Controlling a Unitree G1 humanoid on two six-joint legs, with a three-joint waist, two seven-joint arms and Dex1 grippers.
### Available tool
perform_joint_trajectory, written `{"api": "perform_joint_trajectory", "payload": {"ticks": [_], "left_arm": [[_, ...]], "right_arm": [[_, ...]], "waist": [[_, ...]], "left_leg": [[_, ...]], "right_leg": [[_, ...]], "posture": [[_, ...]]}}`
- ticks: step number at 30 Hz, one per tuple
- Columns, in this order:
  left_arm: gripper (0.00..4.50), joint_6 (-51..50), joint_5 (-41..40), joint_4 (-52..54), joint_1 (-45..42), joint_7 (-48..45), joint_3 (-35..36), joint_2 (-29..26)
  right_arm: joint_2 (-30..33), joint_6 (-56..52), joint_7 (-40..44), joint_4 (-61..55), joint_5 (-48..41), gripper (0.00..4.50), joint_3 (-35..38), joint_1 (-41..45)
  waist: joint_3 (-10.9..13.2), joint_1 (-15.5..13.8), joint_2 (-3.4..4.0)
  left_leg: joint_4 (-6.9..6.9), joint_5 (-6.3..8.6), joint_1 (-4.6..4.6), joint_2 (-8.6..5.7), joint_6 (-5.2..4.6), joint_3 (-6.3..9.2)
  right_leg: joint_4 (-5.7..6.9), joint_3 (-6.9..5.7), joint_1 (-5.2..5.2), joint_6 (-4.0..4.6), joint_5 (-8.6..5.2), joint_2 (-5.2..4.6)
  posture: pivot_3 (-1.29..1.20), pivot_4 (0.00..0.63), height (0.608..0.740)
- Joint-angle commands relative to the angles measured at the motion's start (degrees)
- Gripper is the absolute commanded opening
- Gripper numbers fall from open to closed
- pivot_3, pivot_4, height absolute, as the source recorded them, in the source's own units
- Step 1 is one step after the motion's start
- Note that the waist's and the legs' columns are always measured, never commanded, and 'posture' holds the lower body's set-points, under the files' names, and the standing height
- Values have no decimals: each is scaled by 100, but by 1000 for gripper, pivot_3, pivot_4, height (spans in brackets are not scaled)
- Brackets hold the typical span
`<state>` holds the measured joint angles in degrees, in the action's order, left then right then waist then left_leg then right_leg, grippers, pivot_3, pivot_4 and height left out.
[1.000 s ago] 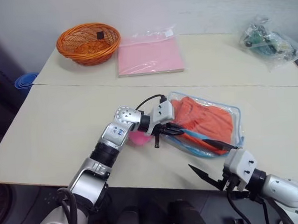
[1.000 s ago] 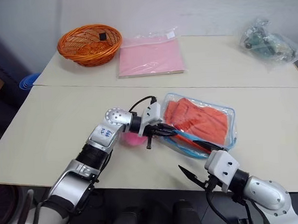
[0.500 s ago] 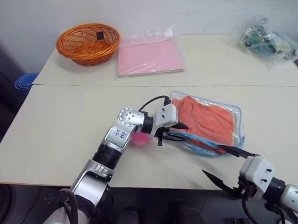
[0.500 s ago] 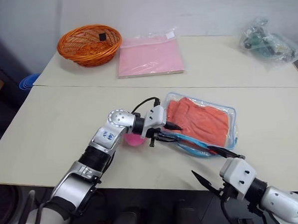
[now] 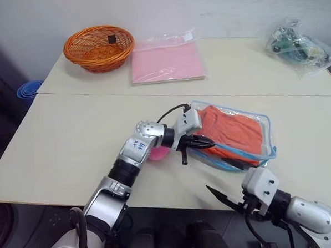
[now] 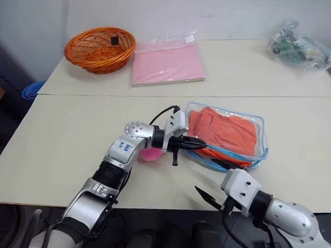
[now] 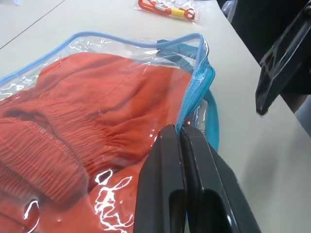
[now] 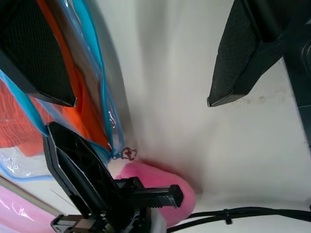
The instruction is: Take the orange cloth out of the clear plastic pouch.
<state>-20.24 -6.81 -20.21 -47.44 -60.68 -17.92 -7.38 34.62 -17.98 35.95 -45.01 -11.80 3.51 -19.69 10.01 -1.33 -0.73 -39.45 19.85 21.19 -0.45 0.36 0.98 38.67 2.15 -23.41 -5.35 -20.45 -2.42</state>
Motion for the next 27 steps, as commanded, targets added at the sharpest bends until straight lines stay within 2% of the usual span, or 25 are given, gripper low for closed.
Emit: {"api": "perform_joint_trajectory", "payload": {"ticks": [1,11,14,21,27], "left_arm": [[25,-11,-125,237,-171,87,116,53],[25,130,-272,297,-142,71,212,79],[0,135,-325,381,-97,-18,199,90],[0,163,-317,470,-24,-66,119,65],[0,177,-314,441,-5,-75,115,44]], "right_arm": [[39,-289,-140,-44,72,4500,-69,201],[69,-406,-555,830,692,4500,3,958],[-22,-561,-748,976,864,3912,-50,1214],[-265,-1058,-1000,933,1006,3912,-204,1614],[-167,-1265,-1120,1010,1409,3912,-365,1697]], "waist": [[0,0,0],[0,4,0],[0,6,0],[-1,16,1],[-1,13,1]], "left_leg": [[0,0,0,0,0,0],[1,0,2,0,1,-1],[0,-1,2,0,1,-3],[1,-2,3,0,3,-3],[0,-2,5,0,3,-3]], "right_leg": [[0,0,0,0,0,0],[-1,0,-2,0,0,0],[1,1,-4,0,0,0],[4,2,-7,0,0,0],[3,2,-8,0,0,0]], "posture": [[0,150,740],[0,150,740],[0,150,740],[0,150,740],[0,150,740]]}}
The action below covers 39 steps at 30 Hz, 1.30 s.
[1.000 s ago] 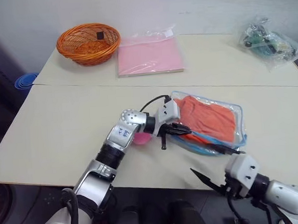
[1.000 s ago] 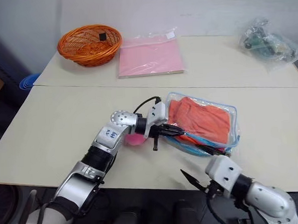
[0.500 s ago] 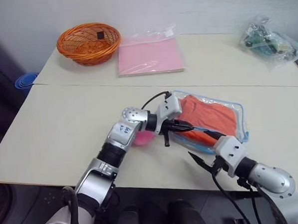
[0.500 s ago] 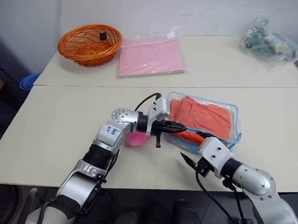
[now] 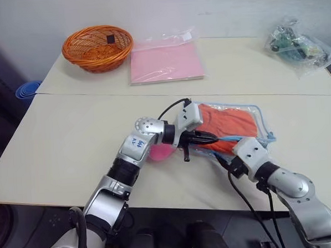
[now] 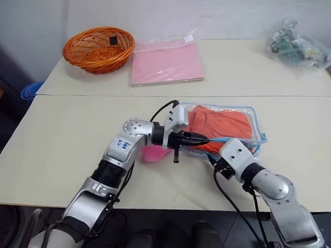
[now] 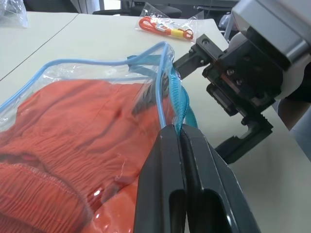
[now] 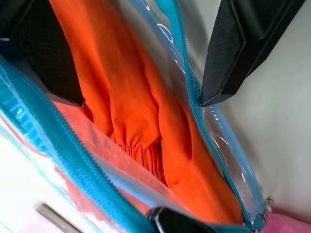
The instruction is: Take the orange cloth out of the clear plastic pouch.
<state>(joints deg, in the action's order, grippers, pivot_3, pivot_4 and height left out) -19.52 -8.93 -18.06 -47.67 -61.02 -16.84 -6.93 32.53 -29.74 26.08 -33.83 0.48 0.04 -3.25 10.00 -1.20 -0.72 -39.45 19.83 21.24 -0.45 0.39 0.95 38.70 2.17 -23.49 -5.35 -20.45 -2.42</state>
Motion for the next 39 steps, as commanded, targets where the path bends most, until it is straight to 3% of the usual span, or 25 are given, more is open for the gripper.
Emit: {"api": "perform_joint_trajectory", "payload": {"ticks": [1,4,13,23,29,39], "left_arm": [[0,99,-103,231,24,-50,-1,-3],[0,85,-103,261,44,-71,-28,-4],[0,128,-50,250,53,-56,-54,-22],[0,92,-61,360,136,-45,-104,-32],[0,104,-75,336,109,-27,-120,-22],[0,86,-86,355,133,8,-121,-5]], "right_arm": [[19,-124,-165,-88,224,3731,-24,84],[-151,-168,-205,-100,133,2997,4,172],[-294,199,160,-537,-501,2997,307,-308],[-481,-161,-560,-217,-117,2997,549,-25],[241,115,-82,31,430,2997,-210,49],[823,682,258,381,903,2997,-471,170]], "waist": [[0,0,0],[0,7,0],[0,3,0],[0,20,1],[0,20,1],[0,9,0]], "left_leg": [[0,0,0,0,0,0],[0,0,0,0,0,0],[1,0,2,0,0,1],[1,0,1,0,1,0],[2,0,1,0,0,-1],[2,0,1,0,0,0]], "right_leg": [[0,0,0,0,0,0],[1,0,0,0,0,0],[0,-1,-1,0,0,0],[4,1,-3,0,0,0],[0,1,-3,0,0,0],[-4,0,-1,0,0,1]], "posture": [[0,150,740],[0,150,740],[0,150,740],[0,150,740],[0,150,740],[0,150,740]]}}
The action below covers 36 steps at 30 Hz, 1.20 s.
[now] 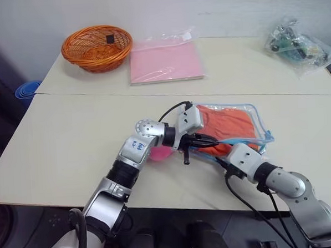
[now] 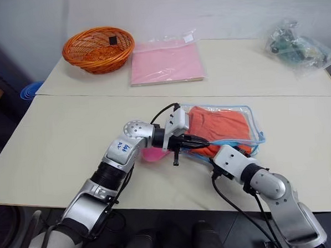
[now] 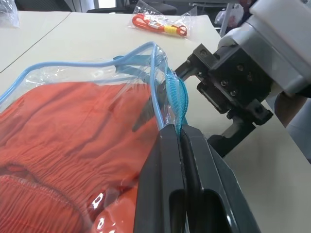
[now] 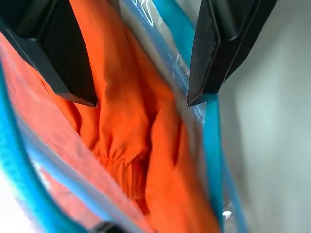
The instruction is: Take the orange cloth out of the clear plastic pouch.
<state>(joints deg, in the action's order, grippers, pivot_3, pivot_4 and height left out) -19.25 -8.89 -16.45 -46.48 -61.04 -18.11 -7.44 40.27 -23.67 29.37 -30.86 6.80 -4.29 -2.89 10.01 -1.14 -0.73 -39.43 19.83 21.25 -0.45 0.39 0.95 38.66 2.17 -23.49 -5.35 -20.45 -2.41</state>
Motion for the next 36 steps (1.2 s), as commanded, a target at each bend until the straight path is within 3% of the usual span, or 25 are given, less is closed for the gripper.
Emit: {"api": "perform_joint_trajectory", "payload": {"ticks": [1,12,15,22,30,33,36], "left_arm": [[0,51,-92,212,29,13,-6,53],[0,24,-127,218,34,-2,-29,94],[0,14,-128,210,28,27,-20,120],[0,-178,-123,50,-36,319,147,157],[0,-521,61,-527,-157,1178,476,222],[0,-528,92,-844,-246,1559,644,277],[0,-397,139,-1096,-323,1849,751,310]], "right_arm": [[56,129,-79,174,373,2997,-101,235],[-533,-72,-136,982,663,2997,-515,1057],[-622,49,-115,1107,633,2444,-519,1084],[-276,335,362,708,485,24,-296,966],[374,1155,1343,-74,-485,24,439,361],[508,1575,1801,-145,-1142,24,974,-20],[404,1606,2455,-351,-2456,24,1574,-642]], "waist": [[0,6,0],[0,22,1],[0,19,1],[0,12,1],[1,-14,-1],[2,-18,-4],[3,-27,-6]], "left_leg": [[0,0,0,0,0,0],[0,-1,-1,0,2,1],[0,-2,-1,0,3,1],[0,-1,0,0,3,0],[0,-1,2,0,2,1],[0,-1,1,0,2,2],[0,-1,1,0,1,2]], "right_leg": [[0,1,-1,0,0,0],[2,-1,-2,0,0,-1],[2,-1,-1,0,0,-1],[1,-1,-2,0,0,-1],[-2,-3,0,0,0,-1],[-1,-4,0,0,0,0],[-4,-5,3,0,0,0]], "posture": [[0,150,740],[0,150,740],[0,150,740],[0,150,740],[0,150,740],[0,150,740],[0,150,740]]}}
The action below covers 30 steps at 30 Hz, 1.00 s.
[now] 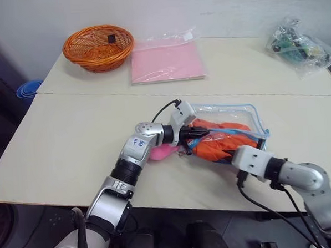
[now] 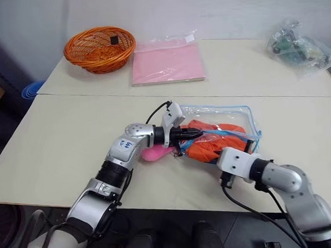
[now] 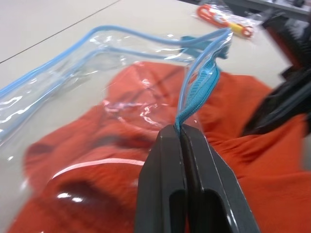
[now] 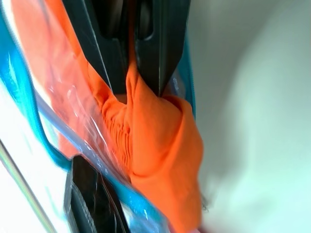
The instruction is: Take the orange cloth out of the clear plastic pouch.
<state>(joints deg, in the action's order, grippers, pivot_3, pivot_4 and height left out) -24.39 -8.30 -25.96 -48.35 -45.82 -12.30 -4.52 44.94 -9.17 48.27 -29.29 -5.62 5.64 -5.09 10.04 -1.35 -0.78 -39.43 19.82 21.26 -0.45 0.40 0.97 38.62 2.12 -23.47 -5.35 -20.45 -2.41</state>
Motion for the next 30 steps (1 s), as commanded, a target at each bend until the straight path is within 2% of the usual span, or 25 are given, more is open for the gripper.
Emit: {"api": "perform_joint_trajectory", "payload": {"ticks": [1,3,6,9,11,13,16,19,24,27,30], "left_arm": [[0,155,88,-193,-145,395,198,21],[0,227,88,-244,-150,421,234,-5],[0,293,56,-159,-81,291,237,-114],[0,362,-18,173,73,-82,255,-421],[0,357,-142,398,176,-310,331,-598],[0,405,-268,566,283,-544,387,-746],[0,312,-323,816,423,-718,341,-899],[0,246,-361,1019,534,-855,266,-955],[0,247,-367,1206,612,-961,143,-957],[0,213,-403,1481,755,-1005,79,-965],[0,246,-393,1707,882,-1060,19,-1035]], "right_arm": [[-128,-19,642,-637,-1668,24,847,-660],[-143,-393,887,-950,-2690,24,1668,-1299],[-74,-833,1007,-1186,-3560,24,2597,-1938],[65,-1541,1162,-878,-4506,24,4382,-2653],[318,-1716,1105,-394,-4443,24,5162,-2674],[574,-1638,981,156,-4075,24,5552,-2495],[843,-926,743,1138,-3033,24,5300,-2051],[1021,548,340,2316,-1583,24,4497,-1463],[1029,1763,-415,3912,-453,24,3422,-382],[1094,2885,-262,4836,190,24,2730,-472],[1234,3856,-219,5627,541,24,2425,-770]], "waist": [[0,-8,-1],[0,-24,1],[3,10,-4],[2,-5,-2],[3,31,-7],[4,44,-7],[3,20,-7],[3,5,-6],[1,8,1],[0,-1,2],[0,-11,3]], "left_leg": [[1,0,0,0,0,0],[4,0,0,1,0,3],[3,0,-2,1,0,2],[4,2,-6,1,-3,-2],[16,3,-15,1,-5,-3],[21,8,-19,3,-15,-10],[24,8,-20,3,-22,-9],[25,4,-18,3,-14,-10],[23,0,-10,1,-8,-25],[23,-2,-11,1,-5,-23],[24,-2,-11,2,-5,-23]], "right_leg": [[0,0,0,0,0,0],[0,-3,2,0,0,0],[-3,-3,6,-1,1,-2],[-6,3,11,-2,1,-2],[-9,6,14,-2,1,0],[-11,14,14,-2,1,1],[-13,14,14,-1,1,0],[-17,13,11,-2,1,0],[-16,21,0,-2,1,-2],[-12,19,-2,-2,1,-1],[-16,18,0,-2,1,0]], "posture": [[0,150,740],[0,150,740],[0,150,740],[0,150,740],[0,150,740],[0,150,740],[0,150,740],[0,150,740],[0,150,740],[0,150,740],[0,150,740]]}}
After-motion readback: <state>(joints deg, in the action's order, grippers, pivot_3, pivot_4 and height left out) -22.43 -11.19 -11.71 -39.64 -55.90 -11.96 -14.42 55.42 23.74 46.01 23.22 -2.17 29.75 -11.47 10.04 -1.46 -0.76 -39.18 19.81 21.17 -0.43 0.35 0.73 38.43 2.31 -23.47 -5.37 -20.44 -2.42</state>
